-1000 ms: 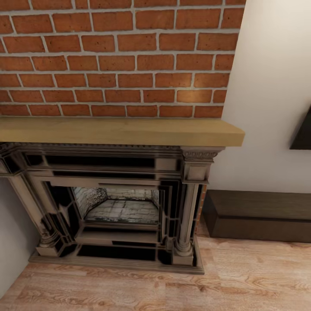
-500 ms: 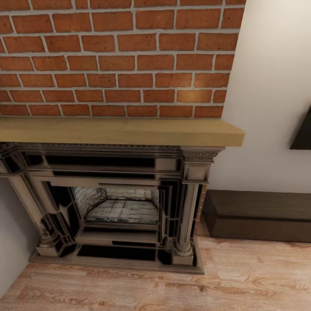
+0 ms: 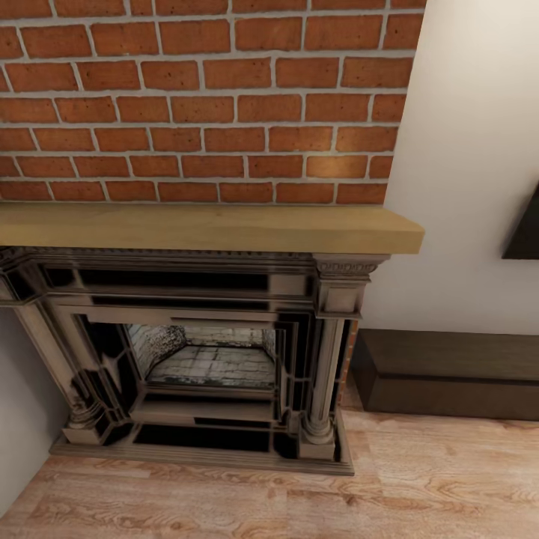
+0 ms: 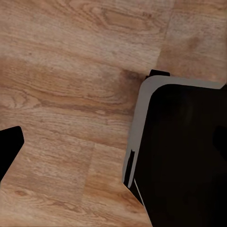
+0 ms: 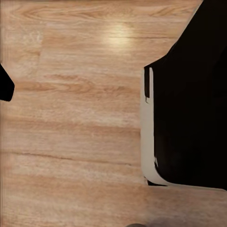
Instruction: Put the three can of soda from the living room inside the tash can in the kitchen.
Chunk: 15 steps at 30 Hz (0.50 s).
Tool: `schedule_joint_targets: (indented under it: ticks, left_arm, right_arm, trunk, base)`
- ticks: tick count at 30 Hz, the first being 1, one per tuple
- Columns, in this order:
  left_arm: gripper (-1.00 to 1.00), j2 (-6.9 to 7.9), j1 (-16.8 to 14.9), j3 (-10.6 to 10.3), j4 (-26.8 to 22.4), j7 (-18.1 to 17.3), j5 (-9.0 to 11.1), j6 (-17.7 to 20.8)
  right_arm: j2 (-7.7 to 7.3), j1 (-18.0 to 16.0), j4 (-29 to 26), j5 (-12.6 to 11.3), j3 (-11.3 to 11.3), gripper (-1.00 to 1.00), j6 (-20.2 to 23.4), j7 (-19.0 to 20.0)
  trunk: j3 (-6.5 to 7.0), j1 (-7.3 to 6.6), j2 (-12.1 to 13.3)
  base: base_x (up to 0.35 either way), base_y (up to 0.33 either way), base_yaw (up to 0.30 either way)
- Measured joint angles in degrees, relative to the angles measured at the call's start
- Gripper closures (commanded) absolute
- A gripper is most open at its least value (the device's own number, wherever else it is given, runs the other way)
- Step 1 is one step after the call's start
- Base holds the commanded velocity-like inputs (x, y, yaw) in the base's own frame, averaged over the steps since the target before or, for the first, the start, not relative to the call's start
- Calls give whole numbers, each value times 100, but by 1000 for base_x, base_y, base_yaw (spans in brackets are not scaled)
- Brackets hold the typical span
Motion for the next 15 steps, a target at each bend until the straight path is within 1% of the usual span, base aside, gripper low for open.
schedule_joint_targets:
  ticks: [9, 15]
  left_arm:
    - [-100, 3, 1, -1, 19, 1, -12, -16]
    - [-100, 2, 12, -2, 16, 1, -4, -29]
  right_arm:
    - [-28, 0, 16, -1, -64, -100, -20, 1]
    - [0, 0, 9, -1, -89, -100, -26, -13]
  trunk:
    - [0, 0, 0]
    - [0, 0, 0]
  base:
    - [0, 0, 0]
    - [0, 0, 0]
